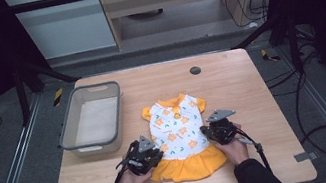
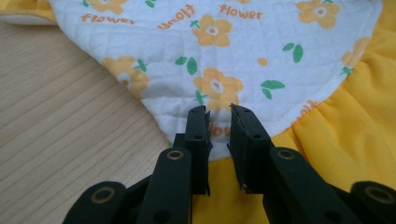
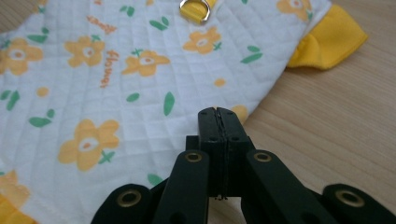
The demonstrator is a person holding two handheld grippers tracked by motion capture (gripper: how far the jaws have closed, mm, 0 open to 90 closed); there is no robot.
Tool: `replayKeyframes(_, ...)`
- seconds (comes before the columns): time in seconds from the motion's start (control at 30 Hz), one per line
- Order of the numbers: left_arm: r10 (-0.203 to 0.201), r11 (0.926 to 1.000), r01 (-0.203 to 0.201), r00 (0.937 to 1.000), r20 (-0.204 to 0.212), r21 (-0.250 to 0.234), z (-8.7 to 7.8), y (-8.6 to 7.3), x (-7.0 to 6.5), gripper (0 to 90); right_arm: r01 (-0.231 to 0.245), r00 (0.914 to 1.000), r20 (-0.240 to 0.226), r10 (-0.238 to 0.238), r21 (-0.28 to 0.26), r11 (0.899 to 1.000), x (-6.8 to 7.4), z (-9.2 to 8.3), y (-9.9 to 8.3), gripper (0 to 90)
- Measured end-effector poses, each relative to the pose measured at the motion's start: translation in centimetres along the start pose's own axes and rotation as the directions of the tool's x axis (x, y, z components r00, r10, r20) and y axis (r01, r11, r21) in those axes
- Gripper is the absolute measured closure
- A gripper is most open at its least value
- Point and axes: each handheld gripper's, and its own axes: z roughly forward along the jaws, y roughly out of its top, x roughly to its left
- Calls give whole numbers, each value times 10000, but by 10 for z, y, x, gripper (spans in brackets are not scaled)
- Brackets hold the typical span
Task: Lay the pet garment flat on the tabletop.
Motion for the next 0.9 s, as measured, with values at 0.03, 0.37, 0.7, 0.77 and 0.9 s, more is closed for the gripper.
replayKeyframes(0.03, -19, 10000, 19, 10000, 7, -2, 0, 0, 0, 765, -4, 10000, 11, 4, 1, 10000, 0, 1, -1, 898)
replayKeyframes(0.37, 54, 9975, -54, 10000, -1, -705, -22, 2, 0, 613, -68, 9999, -136, 60, -611, 9981, 2, -13, 0, 825)
replayKeyframes(0.7, -270, 9872, 219, 9992, -300, -1581, -56, -10, 10, 488, -619, 9981, -45, 619, -1527, 9863, -9, -52, -7, 598)
replayKeyframes(0.77, -284, 9856, 228, 9991, -312, -1678, -62, -14, 11, 462, -749, 9971, 30, 764, -1605, 9842, -11, -56, -10, 511)
replayKeyframes(0.9, -364, 9831, 308, 9989, -279, -1804, -73, -24, 13, 400, -906, 9951, 264, 957, -1531, 9841, -16, -62, -18, 389)
